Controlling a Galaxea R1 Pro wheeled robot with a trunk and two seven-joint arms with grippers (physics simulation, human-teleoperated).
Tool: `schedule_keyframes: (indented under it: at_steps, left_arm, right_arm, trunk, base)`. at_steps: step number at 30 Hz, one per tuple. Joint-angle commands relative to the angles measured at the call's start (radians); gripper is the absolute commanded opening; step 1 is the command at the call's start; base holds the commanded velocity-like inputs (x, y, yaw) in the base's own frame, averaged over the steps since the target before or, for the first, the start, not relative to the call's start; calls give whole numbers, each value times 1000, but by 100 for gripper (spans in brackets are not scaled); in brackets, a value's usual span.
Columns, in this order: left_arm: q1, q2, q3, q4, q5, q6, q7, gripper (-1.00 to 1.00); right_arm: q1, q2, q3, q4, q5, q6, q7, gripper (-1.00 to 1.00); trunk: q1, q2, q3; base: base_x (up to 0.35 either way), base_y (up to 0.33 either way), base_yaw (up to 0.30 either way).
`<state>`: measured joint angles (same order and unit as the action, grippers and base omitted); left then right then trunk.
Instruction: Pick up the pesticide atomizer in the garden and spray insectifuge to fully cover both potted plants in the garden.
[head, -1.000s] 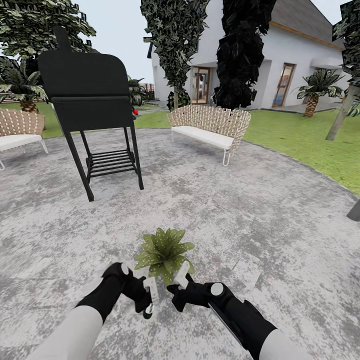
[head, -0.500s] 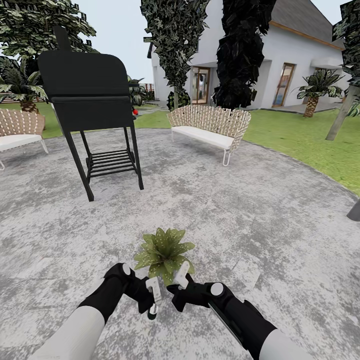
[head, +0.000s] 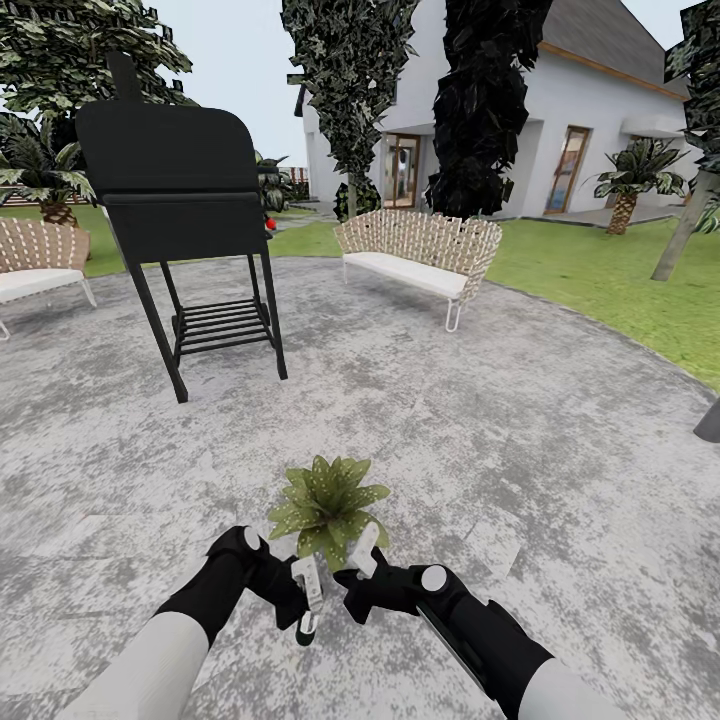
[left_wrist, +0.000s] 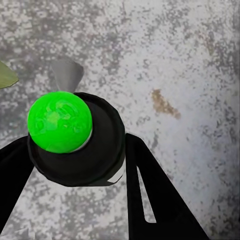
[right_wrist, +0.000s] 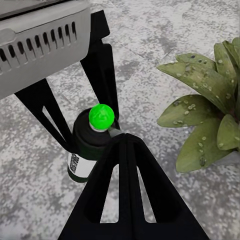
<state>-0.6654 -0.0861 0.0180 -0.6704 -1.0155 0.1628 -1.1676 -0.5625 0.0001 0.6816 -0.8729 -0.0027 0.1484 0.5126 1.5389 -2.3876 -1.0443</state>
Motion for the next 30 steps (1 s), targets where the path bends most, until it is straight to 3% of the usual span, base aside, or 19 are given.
schedule_keyframes:
  at_steps: [1,6,10,13,30]
  left_arm:
    - [0,-2,2,-1,-3,11,-6,-100]
    - [0,-4,2,-1,-4,11,-21,-100]
    - [0,-3,-3,-1,44,9,-31,-100]
    - [1,-4,-5,-2,58,9,-32,-100]
    - [1,-7,-6,-13,78,10,-32,-100]
  right_arm:
    - [0,0,0,-1,0,6,3,-100]
    - [0,0,0,-1,0,6,3,-100]
    - [0,0,0,-1,0,6,3,-100]
    - [0,0,0,-1,0,6,3,-100]
    - [0,0,1,-1,0,6,3,-100]
  trunk:
    - [0,0,-1]
    - [0,0,-1]
    - [0,0,-1]
    - [0,0,-1]
    - [0,0,-1]
  base:
    - [0,0,0]
    - [0,0,0]
    - [0,0,0]
    - [0,0,0]
    - [0,0,0]
